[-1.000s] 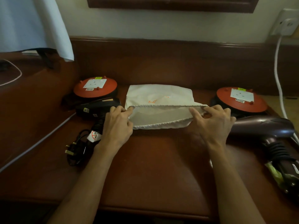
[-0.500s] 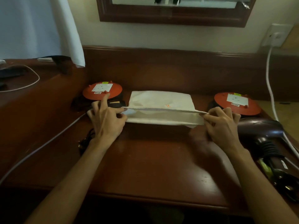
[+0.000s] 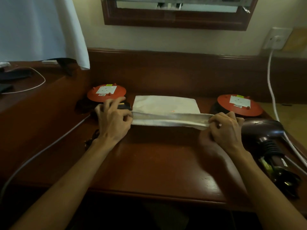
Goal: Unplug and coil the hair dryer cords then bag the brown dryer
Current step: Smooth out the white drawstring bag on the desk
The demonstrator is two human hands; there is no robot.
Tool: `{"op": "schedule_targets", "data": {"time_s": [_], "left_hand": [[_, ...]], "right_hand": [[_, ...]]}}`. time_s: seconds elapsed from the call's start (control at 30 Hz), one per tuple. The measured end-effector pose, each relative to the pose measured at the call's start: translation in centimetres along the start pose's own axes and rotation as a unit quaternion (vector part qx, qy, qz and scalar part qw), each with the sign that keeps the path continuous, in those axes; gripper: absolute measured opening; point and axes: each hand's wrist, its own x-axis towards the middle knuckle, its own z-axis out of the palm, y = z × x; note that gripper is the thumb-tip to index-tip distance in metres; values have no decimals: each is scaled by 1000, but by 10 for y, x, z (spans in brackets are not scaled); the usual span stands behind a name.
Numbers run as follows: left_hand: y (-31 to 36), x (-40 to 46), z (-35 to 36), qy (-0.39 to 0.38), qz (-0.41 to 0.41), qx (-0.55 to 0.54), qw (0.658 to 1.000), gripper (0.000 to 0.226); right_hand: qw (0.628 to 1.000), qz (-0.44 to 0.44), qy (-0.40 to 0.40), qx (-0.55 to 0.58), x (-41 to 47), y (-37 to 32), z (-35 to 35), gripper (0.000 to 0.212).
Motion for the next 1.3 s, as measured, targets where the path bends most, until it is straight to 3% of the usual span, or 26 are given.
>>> {"op": "schedule_targets", "data": {"time_s": [0.07,0.17,0.3,0.37,0.63,0.73,0.83,0.87,0.97,1.03,1.1,1.23,1.3], "left_hand": [[1,-4,3,-31,47,4,998,17],[3,-8,4,-38,31,-2,999,16],[6,-6,9,-34,19,-53,998,17],[6,-6,11,-43,21,-94,994,19],[-4,-24,10,-38,-26,-28,999,16],[-9,-30,-1,-81,-30,-48,995,14],[-21,-32,-30,-212,-17,-108,971,22],[-23,-32,-42,-249,-7,-148,957,20],[-10,-23,-56,-273,8,-294,916,21],[14,-18,-41,-247,9,-326,913,15],[40,-18,-13,-244,13,-287,926,9],[53,-40,42,-358,24,-49,932,59],[42,-52,52,-384,15,-10,923,69]], "right_hand": [[1000,0,-17,11,-4,1,-1,10],[999,-5,-52,0,-12,-4,0,23],[980,155,-52,111,-5,-12,-5,21],[972,193,-40,129,-1,-16,-4,21],[994,96,-39,-17,-25,-12,0,17],[992,65,-96,48,-38,-10,-12,12],[937,76,-251,229,-43,-2,-56,18],[919,82,-265,278,-40,-3,-72,22],[929,99,-208,289,-20,-13,-86,21],[943,120,-191,245,-5,-25,-65,16],[944,137,-223,202,4,-36,-28,19],[925,143,-349,49,1,-39,28,60],[915,94,-391,-33,-4,-27,42,73]]}}
